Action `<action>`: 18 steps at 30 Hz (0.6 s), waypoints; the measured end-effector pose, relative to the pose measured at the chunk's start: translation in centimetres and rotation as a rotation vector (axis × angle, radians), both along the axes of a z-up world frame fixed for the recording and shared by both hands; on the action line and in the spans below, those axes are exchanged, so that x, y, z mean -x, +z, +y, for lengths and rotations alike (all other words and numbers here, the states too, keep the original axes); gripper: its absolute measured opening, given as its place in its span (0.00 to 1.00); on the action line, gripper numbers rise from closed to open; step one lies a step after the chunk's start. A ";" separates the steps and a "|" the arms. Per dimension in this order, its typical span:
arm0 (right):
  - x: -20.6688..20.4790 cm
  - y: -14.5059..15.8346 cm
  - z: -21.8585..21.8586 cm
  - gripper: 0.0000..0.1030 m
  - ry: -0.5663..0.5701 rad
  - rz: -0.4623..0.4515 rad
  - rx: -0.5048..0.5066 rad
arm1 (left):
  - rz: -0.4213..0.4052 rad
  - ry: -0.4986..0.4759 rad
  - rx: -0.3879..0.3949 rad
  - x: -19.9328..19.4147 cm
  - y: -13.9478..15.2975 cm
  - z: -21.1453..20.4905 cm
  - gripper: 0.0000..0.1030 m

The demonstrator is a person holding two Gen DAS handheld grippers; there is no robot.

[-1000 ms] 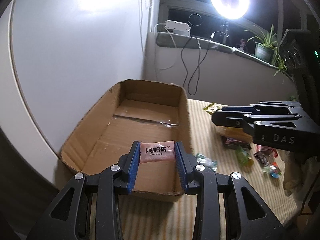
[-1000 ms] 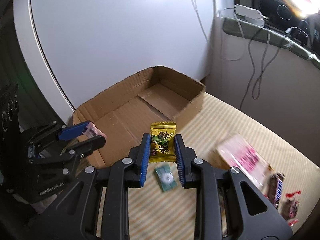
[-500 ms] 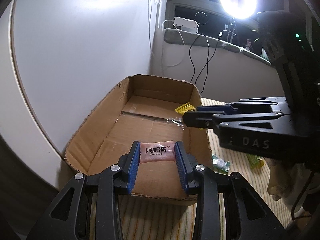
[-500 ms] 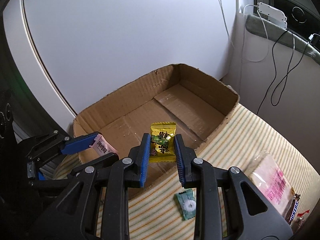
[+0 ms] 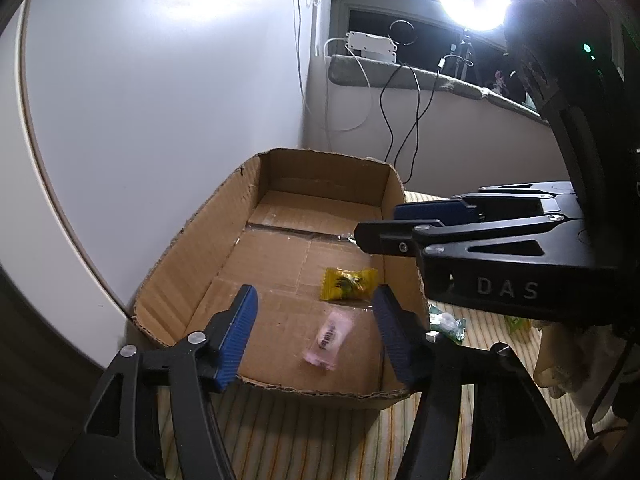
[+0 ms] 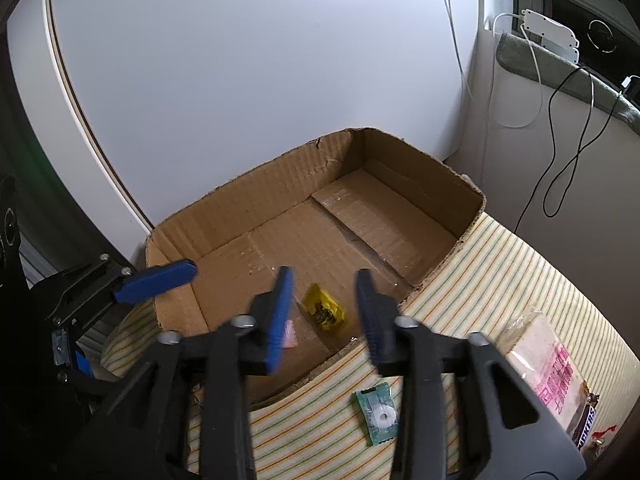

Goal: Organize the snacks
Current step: 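Open both tools to drop the candies into the box, then move both open tools back over the remaining snacks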

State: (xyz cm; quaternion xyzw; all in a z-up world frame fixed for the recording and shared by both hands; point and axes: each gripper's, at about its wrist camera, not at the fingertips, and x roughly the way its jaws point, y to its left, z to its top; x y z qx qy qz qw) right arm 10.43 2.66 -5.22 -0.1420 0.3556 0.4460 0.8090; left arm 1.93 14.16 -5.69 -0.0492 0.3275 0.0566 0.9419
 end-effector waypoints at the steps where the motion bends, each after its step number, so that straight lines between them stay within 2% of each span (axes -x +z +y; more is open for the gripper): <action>1: 0.0 0.1 -0.1 0.46 -0.004 -0.003 -0.005 | -0.002 0.001 0.002 0.1 0.1 0.0 0.58; 5: 0.0 0.7 -0.9 0.48 -0.015 -0.003 -0.018 | -0.009 0.003 0.000 0.3 0.4 0.0 0.58; 8: 0.1 1.1 -1.8 0.56 -0.026 -0.015 -0.022 | -0.015 0.000 0.002 0.5 0.7 -0.3 0.58; 14: 0.4 1.9 -5.1 0.57 -0.071 -0.038 -0.028 | -0.029 -0.021 0.009 1.0 1.3 -1.5 0.58; 15: 0.4 2.1 -5.9 0.61 -0.079 -0.035 -0.030 | -0.032 -0.026 0.010 1.1 1.4 -1.7 0.58; 16: 0.4 2.2 -6.6 0.70 -0.086 -0.034 -0.032 | -0.034 -0.032 0.012 1.1 1.5 -2.0 0.58; 18: 0.4 2.4 -8.3 0.74 -0.105 -0.037 -0.044 | -0.036 -0.049 0.012 1.2 1.6 -2.7 0.58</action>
